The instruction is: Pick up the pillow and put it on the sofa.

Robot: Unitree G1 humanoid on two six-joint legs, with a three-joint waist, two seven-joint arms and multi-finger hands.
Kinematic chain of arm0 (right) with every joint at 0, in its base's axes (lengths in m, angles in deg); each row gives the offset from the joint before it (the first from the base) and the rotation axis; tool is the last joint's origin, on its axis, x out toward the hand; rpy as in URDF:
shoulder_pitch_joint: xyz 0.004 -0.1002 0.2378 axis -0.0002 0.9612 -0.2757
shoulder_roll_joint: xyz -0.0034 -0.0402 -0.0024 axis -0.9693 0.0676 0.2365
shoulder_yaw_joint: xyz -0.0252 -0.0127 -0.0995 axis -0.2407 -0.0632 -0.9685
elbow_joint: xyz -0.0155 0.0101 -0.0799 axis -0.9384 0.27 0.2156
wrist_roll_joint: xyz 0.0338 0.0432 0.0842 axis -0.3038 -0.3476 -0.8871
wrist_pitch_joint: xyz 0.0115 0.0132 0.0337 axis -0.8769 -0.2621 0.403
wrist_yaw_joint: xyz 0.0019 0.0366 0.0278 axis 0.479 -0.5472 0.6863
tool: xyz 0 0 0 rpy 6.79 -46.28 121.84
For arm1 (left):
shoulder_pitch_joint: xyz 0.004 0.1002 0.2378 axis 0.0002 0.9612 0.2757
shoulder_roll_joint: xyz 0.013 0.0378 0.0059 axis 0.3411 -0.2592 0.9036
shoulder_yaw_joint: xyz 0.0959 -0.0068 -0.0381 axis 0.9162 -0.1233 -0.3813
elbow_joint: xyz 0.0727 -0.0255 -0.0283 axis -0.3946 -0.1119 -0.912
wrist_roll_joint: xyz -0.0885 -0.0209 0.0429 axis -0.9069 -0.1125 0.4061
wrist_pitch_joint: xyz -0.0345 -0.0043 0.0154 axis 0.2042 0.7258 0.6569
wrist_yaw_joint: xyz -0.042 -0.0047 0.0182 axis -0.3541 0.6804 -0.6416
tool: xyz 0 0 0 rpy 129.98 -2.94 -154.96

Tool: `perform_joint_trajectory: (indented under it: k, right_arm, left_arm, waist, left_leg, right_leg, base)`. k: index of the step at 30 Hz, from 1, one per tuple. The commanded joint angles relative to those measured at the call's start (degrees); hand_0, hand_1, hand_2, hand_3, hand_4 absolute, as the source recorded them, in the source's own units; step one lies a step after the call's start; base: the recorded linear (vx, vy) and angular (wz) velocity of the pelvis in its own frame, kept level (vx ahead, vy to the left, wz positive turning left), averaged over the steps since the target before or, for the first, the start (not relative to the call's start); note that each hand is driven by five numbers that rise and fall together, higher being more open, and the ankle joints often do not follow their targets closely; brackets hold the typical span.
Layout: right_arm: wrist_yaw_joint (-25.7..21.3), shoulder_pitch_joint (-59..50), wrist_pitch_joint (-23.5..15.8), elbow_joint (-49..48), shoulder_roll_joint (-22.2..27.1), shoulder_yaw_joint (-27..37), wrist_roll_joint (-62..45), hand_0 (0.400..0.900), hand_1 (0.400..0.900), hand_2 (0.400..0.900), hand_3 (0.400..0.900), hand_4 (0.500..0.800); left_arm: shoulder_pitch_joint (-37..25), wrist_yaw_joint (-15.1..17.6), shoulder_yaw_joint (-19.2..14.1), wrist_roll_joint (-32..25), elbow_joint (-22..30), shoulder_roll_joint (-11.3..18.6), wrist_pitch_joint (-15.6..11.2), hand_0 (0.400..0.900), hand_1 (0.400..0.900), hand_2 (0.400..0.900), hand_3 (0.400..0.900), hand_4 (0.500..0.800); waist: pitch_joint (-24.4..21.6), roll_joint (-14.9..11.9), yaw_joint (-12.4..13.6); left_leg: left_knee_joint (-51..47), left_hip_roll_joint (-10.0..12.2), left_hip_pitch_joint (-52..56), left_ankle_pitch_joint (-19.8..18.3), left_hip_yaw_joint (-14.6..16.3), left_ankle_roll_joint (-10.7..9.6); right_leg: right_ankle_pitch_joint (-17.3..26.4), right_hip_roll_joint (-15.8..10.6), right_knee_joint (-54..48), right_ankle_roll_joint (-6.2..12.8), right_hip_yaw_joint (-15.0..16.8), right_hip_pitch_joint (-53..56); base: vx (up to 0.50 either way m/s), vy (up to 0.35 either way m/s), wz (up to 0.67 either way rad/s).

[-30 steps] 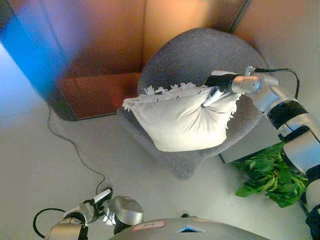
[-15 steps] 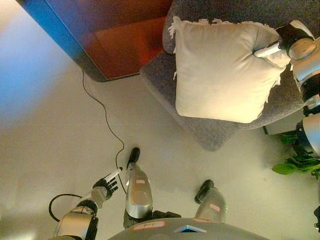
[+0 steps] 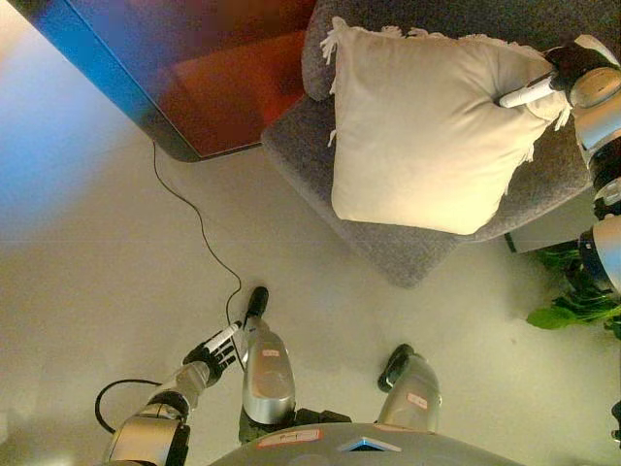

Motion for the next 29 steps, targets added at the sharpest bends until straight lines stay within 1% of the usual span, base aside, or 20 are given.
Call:
perform_joint_trajectory:
  k: [1, 4, 7, 10, 13, 15, 17, 20, 22, 23, 25, 26, 27, 29]
  right_arm:
    - [-4.03, -5.66, 3.22, 2.45, 8.67, -1.38, 7.45, 0.900, 0.900, 0.900, 0.900, 0.800]
    - [-2.86, -5.67, 3.50, 1.99, 11.10, -1.85, 8.89, 0.900, 0.900, 0.900, 0.900, 0.800]
    - [-1.22, -5.02, 2.58, 1.33, 13.42, -2.22, 9.31, 0.900, 0.900, 0.900, 0.900, 0.800]
    - [1.56, -4.13, 0.55, 0.96, 15.99, -2.46, 9.96, 0.900, 0.900, 0.900, 0.900, 0.800]
    - [2.85, -3.02, -0.91, 0.94, 18.08, -1.89, 10.14, 0.900, 0.900, 0.900, 0.900, 0.800]
    - [3.96, -1.59, -1.50, 0.92, 19.30, -1.04, 10.24, 0.900, 0.900, 0.900, 0.900, 0.800]
    - [4.89, 0.00, -2.24, 0.68, 20.31, 0.01, 10.49, 0.900, 0.900, 0.900, 0.900, 0.800]
    - [6.21, 3.21, -3.92, -0.25, 21.31, 1.95, 8.78, 0.900, 0.900, 0.900, 0.900, 0.800]
    - [7.38, 6.47, -4.84, -1.37, 21.28, 4.30, 7.49, 0.900, 0.900, 0.900, 0.900, 0.800]
    - [7.60, 8.87, -5.45, -1.98, 21.13, 6.00, 4.42, 0.900, 0.900, 0.900, 0.900, 0.800]
    - [8.34, 16.18, -8.28, -5.53, 19.98, 11.62, 1.14, 0.900, 0.900, 0.900, 0.900, 0.800]
    - [8.18, 19.97, -9.11, -7.95, 18.97, 14.00, -1.24, 0.900, 0.900, 0.900, 0.900, 0.800]
    - [8.02, 25.39, -10.83, -11.05, 17.27, 17.28, -2.30, 0.900, 0.900, 0.900, 0.900, 0.800]
    - [6.98, 33.60, -12.06, -16.07, 14.08, 21.41, -4.12, 0.900, 0.900, 0.900, 0.900, 0.800]
  left_arm:
    - [0.91, -1.05, 2.83, -1.13, -2.62, 4.42, 0.13, 0.900, 0.900, 0.900, 0.900, 0.800]
    - [1.72, -2.14, 2.15, -0.18, -2.87, 5.18, 0.60, 0.900, 0.900, 0.900, 0.900, 0.800]
    - [2.62, -2.79, 1.36, 0.58, -3.01, 5.79, 0.94, 0.900, 0.900, 0.900, 0.900, 0.800]
    - [3.72, -3.53, 0.16, 2.21, -3.38, 6.64, 1.77, 0.900, 0.900, 0.900, 0.900, 0.800]
    - [4.32, -3.98, -1.12, 3.76, -4.03, 7.58, 2.58, 0.900, 0.900, 0.900, 0.900, 0.800]
    - [4.51, -3.88, -1.45, 4.89, -4.38, 7.80, 2.67, 0.900, 0.900, 0.900, 0.900, 0.800]
    - [4.83, -4.39, -1.89, 6.18, -4.71, 8.21, 3.36, 0.900, 0.900, 0.900, 0.900, 0.800]
    - [5.22, -5.37, -2.48, 7.84, -5.53, 8.64, 3.61, 0.900, 0.900, 0.900, 0.900, 0.800]
    - [5.53, -6.16, -2.86, 8.24, -5.71, 8.70, 3.43, 0.900, 0.900, 0.900, 0.900, 0.800]
    - [5.49, -6.61, -2.95, 8.46, -5.73, 8.78, 3.56, 0.900, 0.900, 0.900, 0.900, 0.800]
    - [5.49, -6.73, -3.25, 8.62, -5.24, 8.69, 4.18, 0.900, 0.900, 0.900, 0.900, 0.800]
    - [5.39, -6.77, -3.20, 8.33, -4.97, 8.66, 4.52, 0.900, 0.900, 0.900, 0.900, 0.800]
    - [5.34, -7.11, -3.42, 8.51, -4.55, 8.64, 4.73, 0.900, 0.900, 0.900, 0.900, 0.800]
    - [5.02, -6.72, -3.29, 8.30, -3.66, 8.54, 4.64, 0.900, 0.900, 0.900, 0.900, 0.800]
  waist:
    - [-2.83, -0.61, -1.15]
    - [-3.80, -1.45, -2.03]
    - [-4.89, -2.45, -2.89]
    - [-6.83, -3.68, -3.75]
    - [-8.98, -4.56, -4.38]
    - [-10.41, -5.00, -4.74]
    - [-11.51, -5.26, -4.96]
    - [-13.01, -5.52, -5.43]
    - [-13.69, -5.44, -5.84]
    - [-14.00, -5.33, -6.04]
    - [-14.47, -4.91, -6.66]
    - [-14.62, -4.71, -6.97]
    - [-14.74, -4.48, -7.44]
    - [-14.87, -4.19, -8.03]
  left_leg:
    - [-6.78, 7.17, 8.50, 4.42, 2.20, 0.28]
    - [-7.00, 7.41, 9.69, 4.49, 3.61, 0.28]
    - [-7.13, 7.45, 10.82, 4.47, 4.98, 0.28]
    - [-7.20, 7.34, 12.84, 4.27, 6.59, 0.28]
    - [-7.12, 7.47, 14.44, 4.41, 8.04, 0.28]
    - [-7.09, 7.60, 15.33, 4.45, 8.74, 0.28]
    - [-7.01, 7.57, 15.91, 4.36, 9.39, 0.28]
    - [-6.85, 7.25, 16.69, 4.18, 10.14, 0.28]
    - [-6.70, 7.00, 17.39, 3.85, 10.87, 0.28]
    - [-6.71, 6.88, 17.72, 3.65, 11.20, 0.28]
    - [-6.39, 6.58, 18.19, 3.28, 11.92, 0.28]
    - [-6.26, 6.45, 18.35, 3.08, 12.16, 0.28]
    - [-5.95, 6.33, 18.51, 2.76, 12.51, 0.28]
    - [-5.39, 6.19, 18.73, 1.97, 12.80, 0.28]
  right_leg:
    - [7.46, -3.21, -3.42, 2.25, 4.33, -4.16]
    - [8.02, -2.14, -6.89, 2.22, 3.52, -0.86]
    - [8.62, -0.82, -10.97, 2.17, 2.77, 2.98]
    - [9.29, 0.56, -16.73, 2.32, 1.74, 8.93]
    - [9.58, 0.96, -20.00, 2.52, 0.81, 13.04]
    - [9.81, 1.23, -21.63, 2.63, 0.30, 15.14]
    - [10.11, 1.26, -23.07, 2.75, -0.30, 16.88]
    - [10.90, 1.23, -25.34, 3.17, -0.59, 19.07]
    - [11.48, 1.13, -26.72, 3.45, -0.61, 20.26]
    - [11.82, 1.16, -27.51, 3.51, -0.66, 20.85]
    - [12.40, 1.10, -28.74, 3.51, -0.48, 21.80]
    - [12.66, 1.05, -29.15, 3.51, -0.31, 22.12]
    - [12.95, 0.97, -29.53, 3.51, -0.13, 22.39]
    - [13.39, 0.86, -30.08, 3.51, 0.15, 22.79]
  base:
    - [0.02, 0.004, -0.08]
    - [0.04, -0.002, -0.15]
    - [0.05, -0.011, -0.18]
    - [0.11, -0.012, -0.22]
    - [0.12, -0.010, -0.18]
    - [0.10, -0.020, -0.10]
    - [0.06, -0.012, -0.08]
    - [0.02, 0.034, -0.18]
    - [-0.02, 0.080, -0.22]
    - [-0.03, 0.087, -0.23]
    - [-0.05, 0.103, -0.24]
    - [-0.07, 0.115, -0.23]
    - [-0.07, 0.106, -0.23]
    - [-0.05, 0.068, -0.15]
